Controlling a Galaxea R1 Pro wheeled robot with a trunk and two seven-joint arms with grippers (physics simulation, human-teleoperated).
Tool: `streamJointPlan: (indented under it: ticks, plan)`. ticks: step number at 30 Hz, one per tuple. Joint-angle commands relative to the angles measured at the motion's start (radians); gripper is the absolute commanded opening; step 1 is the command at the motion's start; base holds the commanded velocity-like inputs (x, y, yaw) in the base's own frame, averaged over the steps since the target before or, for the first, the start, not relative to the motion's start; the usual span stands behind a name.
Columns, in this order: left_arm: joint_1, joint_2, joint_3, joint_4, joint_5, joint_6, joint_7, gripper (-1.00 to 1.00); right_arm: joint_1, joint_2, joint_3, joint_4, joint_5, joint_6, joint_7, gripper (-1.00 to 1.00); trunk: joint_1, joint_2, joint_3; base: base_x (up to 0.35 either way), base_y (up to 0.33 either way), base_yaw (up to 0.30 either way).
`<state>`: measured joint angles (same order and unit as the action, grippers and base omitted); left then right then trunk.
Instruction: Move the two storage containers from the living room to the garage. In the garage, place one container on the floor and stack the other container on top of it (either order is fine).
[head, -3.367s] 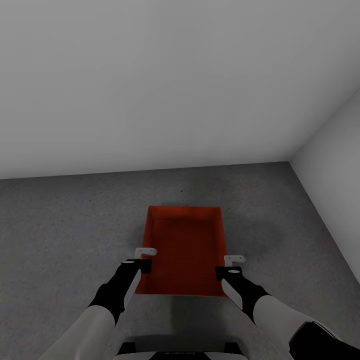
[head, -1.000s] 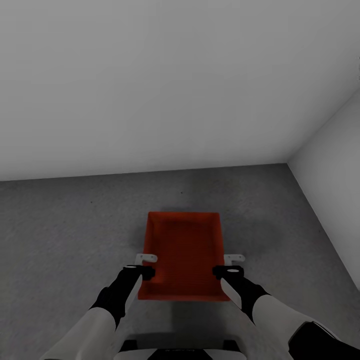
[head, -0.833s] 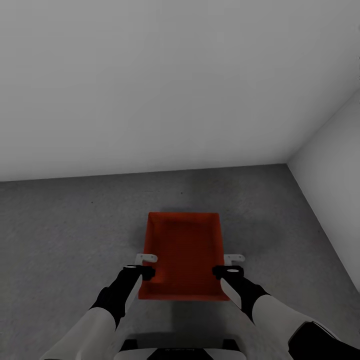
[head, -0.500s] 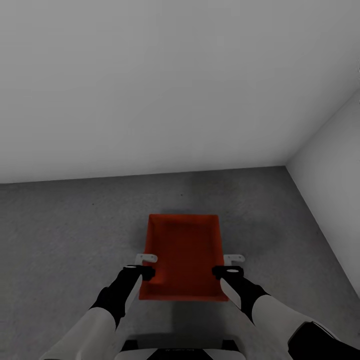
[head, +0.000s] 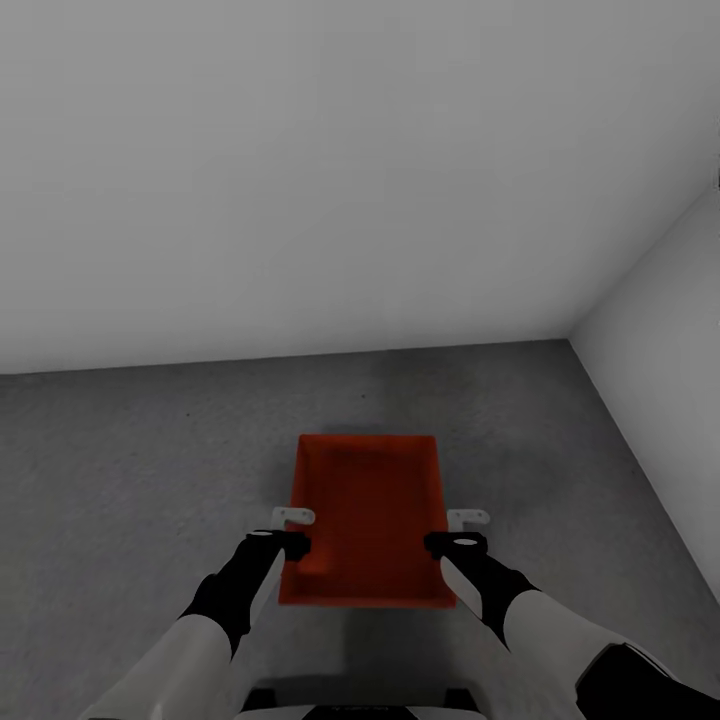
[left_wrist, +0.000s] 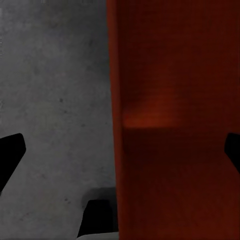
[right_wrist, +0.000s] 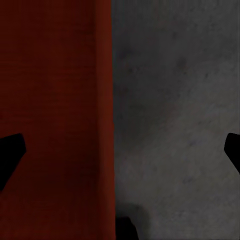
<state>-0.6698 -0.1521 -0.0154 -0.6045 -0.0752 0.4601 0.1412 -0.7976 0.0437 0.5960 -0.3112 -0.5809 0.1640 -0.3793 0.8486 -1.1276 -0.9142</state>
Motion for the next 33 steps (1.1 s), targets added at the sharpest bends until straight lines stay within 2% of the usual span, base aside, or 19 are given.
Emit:
streamJointPlan:
  ticks: [1,12,28,33]
  plan:
    - [0.000,0.000,-0.002,-0.002,-0.008,0.006,0.001,1.00,0.000,-0.001,0.008,-0.002,-0.005,0.006,-0.007,1.00,0.000,0.000,0.001,0.000,0.000,0.000]
    - [0.000,0.000,-0.001,-0.005,-0.008,0.006,0.006,1.00,-0.001,-0.001,0.008,-0.002,-0.005,0.006,-0.007,1.00,0.000,0.000,0.018,-0.020,0.000,0.000]
    - [0.000,0.000,0.000,-0.004,-0.003,0.007,0.006,1.00,-0.001,-0.001,0.008,-0.002,-0.005,0.006,-0.007,1.00,0.000,0.000,0.044,-0.309,0.000,0.000]
    - [0.000,0.000,-0.001,-0.004,-0.003,0.006,0.006,1.00,-0.001,-0.001,0.008,-0.002,-0.005,0.006,-0.007,1.00,0.000,0.000,0.052,-0.139,0.000,0.000]
